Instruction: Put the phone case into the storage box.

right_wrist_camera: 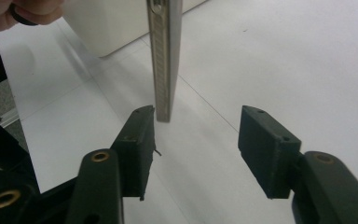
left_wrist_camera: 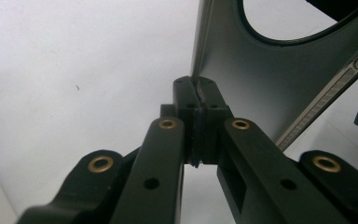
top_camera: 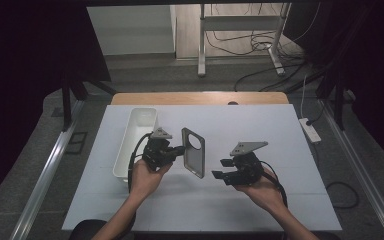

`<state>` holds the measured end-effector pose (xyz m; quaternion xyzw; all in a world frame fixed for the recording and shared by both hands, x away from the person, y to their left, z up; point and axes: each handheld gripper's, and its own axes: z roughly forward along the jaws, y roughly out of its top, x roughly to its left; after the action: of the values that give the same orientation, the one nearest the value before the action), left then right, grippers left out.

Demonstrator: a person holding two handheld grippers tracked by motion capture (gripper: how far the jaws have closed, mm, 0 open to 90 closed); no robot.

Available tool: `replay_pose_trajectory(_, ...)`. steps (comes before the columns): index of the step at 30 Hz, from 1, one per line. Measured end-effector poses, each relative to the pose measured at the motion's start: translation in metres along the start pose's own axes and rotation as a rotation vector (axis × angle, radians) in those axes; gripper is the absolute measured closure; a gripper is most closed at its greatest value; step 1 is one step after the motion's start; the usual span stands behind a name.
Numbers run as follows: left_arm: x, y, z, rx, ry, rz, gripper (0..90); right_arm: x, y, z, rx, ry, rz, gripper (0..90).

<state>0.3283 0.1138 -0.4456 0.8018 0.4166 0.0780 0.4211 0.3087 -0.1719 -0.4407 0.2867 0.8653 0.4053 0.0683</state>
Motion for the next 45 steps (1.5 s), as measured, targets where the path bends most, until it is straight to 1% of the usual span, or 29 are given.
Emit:
replay_pose_trajectory(2,0.002,0.002,-0.002,0.002,-0.002,0.001,88.5,-0.001,-0.002,-0.002,0.000,-0.007,0.003,40.2)
replay_pose_trajectory(6,0.006,0.005,-0.007,0.007,-0.002,0.006,88.5,-0.003,-0.005,-0.005,0.007,-0.015,0.001,34.6)
replay_pose_trajectory(8,0.007,0.007,-0.008,0.010,0.000,0.010,88.5,-0.003,-0.006,-0.006,0.010,-0.018,0.000,33.4)
replay_pose_trajectory(13,0.012,0.012,-0.015,0.007,0.011,0.013,88.5,-0.008,-0.016,-0.015,0.010,-0.033,0.013,27.5)
replay_pose_trajectory(16,0.013,0.014,-0.017,0.008,0.014,0.012,88.5,-0.010,-0.019,-0.018,0.011,-0.032,0.019,25.3)
replay_pose_trajectory(18,0.015,0.015,-0.019,0.010,0.018,0.012,88.4,-0.010,-0.022,-0.022,0.007,-0.044,0.027,22.3)
replay_pose_trajectory(20,0.017,0.017,-0.021,0.011,0.019,0.010,88.5,-0.011,-0.025,-0.025,0.001,-0.045,0.041,21.2)
replay_pose_trajectory(21,0.018,0.018,-0.022,0.011,0.021,0.010,88.5,-0.012,-0.026,-0.026,-0.006,-0.048,0.040,20.6)
replay_pose_trajectory(26,0.023,0.023,-0.027,0.017,0.022,0.005,88.5,-0.013,-0.030,-0.033,-0.008,-0.071,0.033,19.5)
replay_pose_trajectory(30,0.027,0.027,-0.031,0.025,0.028,0.002,88.4,-0.014,-0.032,-0.036,-0.007,-0.074,0.043,19.0)
replay_pose_trajectory(34,0.033,0.031,-0.034,0.041,0.034,-0.004,88.5,-0.017,-0.032,-0.040,-0.006,-0.066,0.061,15.6)
replay_pose_trajectory(35,0.034,0.031,-0.034,0.042,0.036,-0.006,88.4,-0.017,-0.033,-0.040,-0.004,-0.061,0.064,14.5)
replay_pose_trajectory(38,0.040,0.035,-0.037,0.048,0.041,-0.016,88.4,-0.019,-0.036,-0.041,0.019,-0.064,0.071,9.4)
replay_pose_trajectory(43,0.045,0.038,-0.041,0.046,0.050,-0.028,88.4,-0.021,-0.041,-0.043,0.041,-0.063,0.087,5.8)
replay_pose_trajectory(45,0.047,0.040,-0.043,0.047,0.055,-0.030,88.5,-0.022,-0.044,-0.044,0.046,-0.067,0.087,5.6)
